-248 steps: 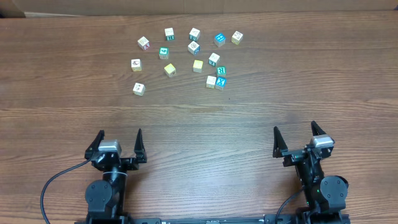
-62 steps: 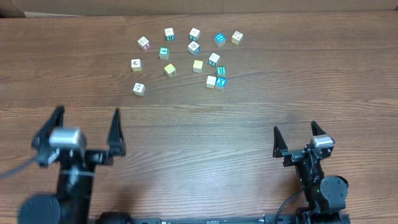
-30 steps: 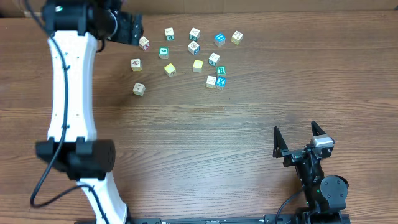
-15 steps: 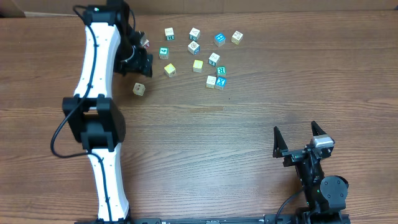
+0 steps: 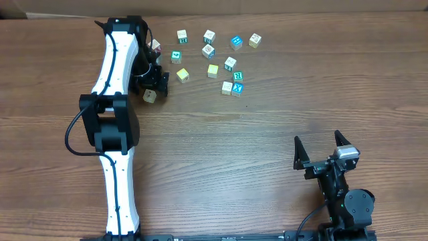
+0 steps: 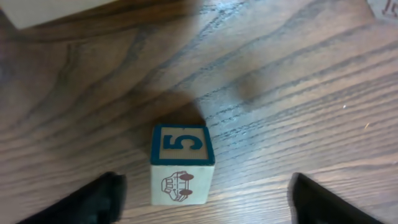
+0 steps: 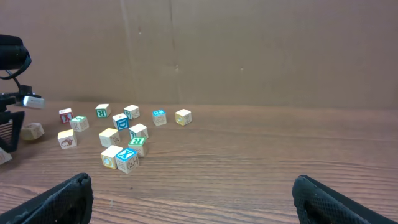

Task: Form a tower

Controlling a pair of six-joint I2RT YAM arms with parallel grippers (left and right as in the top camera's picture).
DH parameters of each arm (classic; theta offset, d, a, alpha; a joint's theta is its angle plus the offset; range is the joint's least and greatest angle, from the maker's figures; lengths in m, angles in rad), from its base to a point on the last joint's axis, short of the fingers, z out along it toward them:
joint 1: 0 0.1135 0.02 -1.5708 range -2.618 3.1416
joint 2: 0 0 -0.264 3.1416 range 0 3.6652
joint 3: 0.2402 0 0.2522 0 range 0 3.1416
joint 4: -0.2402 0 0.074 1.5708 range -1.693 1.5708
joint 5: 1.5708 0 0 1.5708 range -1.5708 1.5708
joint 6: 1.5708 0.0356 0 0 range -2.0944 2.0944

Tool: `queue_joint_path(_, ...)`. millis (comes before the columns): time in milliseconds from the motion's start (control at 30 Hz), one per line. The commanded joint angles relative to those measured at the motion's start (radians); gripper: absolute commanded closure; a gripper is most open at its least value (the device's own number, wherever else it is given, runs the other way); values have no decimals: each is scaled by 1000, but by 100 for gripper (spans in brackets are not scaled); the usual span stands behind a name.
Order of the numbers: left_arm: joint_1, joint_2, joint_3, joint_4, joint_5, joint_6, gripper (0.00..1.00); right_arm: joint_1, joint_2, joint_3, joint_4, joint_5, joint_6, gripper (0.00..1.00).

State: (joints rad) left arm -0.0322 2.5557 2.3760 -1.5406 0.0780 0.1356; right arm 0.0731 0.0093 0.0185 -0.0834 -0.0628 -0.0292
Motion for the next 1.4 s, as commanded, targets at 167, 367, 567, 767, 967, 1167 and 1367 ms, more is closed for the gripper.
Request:
queue_joint_path(167,1,-6,18,3,-11,-32,14,6,-6,-11,3,10,-2,0)
queue_joint_path(367,1,-141,18,-2,-11,-70,10,6,-6,-11,3,10,-2,0)
queue_joint_path(567,-3,-263,18,-16,-29,-121,0,6,-6,-11,3,10,-2,0)
queue_joint_path(767,-27,-314,16,-31,-134,-212,0,6,-6,-11,3,10,-2,0)
queue_joint_path(967,-53,-328,16,-34,-134,-213,0,6,-6,-11,3,10,-2,0)
queue_joint_path(1167,-95,-352,15,-49,-183,-226,0,6,-6,-11,3,10,-2,0)
queue_joint_path(1367,-101,-361,15,-82,-187,-258,0,6,-6,-11,3,10,-2,0)
